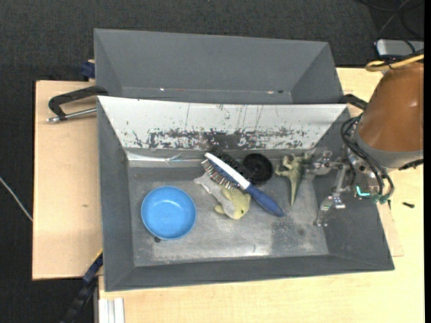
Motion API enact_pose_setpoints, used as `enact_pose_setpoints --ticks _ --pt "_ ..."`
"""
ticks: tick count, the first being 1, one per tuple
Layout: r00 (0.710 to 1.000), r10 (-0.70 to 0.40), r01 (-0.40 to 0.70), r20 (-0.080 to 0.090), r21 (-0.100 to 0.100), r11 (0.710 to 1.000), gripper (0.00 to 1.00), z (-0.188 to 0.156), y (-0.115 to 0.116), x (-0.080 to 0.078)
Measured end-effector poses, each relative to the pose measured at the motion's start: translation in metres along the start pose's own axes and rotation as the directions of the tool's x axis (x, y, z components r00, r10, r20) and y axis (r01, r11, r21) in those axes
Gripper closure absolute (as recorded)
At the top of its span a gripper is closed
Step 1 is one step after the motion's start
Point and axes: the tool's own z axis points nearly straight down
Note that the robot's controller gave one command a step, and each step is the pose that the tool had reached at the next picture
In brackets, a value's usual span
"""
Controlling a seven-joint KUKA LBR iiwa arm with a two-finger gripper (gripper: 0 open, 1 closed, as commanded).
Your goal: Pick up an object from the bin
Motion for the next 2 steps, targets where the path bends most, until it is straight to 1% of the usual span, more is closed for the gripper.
enact_pose_setpoints --ticks 1,2 --pt "0.891 -0.454 0.454 0.015 0.010 0.891 0.00 -0.044 -0.007 -0.059" --pt "0.791 -0.612 0.612 0.014 0.014 0.791 0.00 0.080 0.057 -0.076"
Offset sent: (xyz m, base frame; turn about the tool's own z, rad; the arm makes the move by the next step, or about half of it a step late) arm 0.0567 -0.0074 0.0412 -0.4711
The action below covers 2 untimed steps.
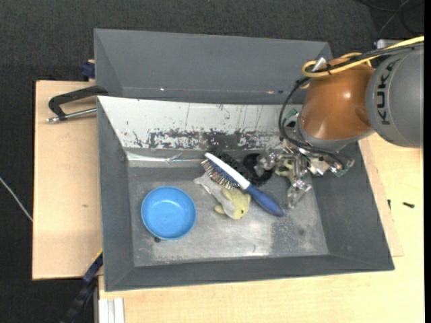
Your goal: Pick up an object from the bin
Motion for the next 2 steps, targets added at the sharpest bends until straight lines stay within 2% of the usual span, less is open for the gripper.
enact_pose_setpoints --ticks 1,2 --pt "1.000 -0.001 0.001 -0.001 -0.005 1.000 1.00 0.005 0.003 0.000" --pt "0.981 0.193 -0.193 0.001 -0.002 0.981 1.00 -0.106 0.001 0.004"
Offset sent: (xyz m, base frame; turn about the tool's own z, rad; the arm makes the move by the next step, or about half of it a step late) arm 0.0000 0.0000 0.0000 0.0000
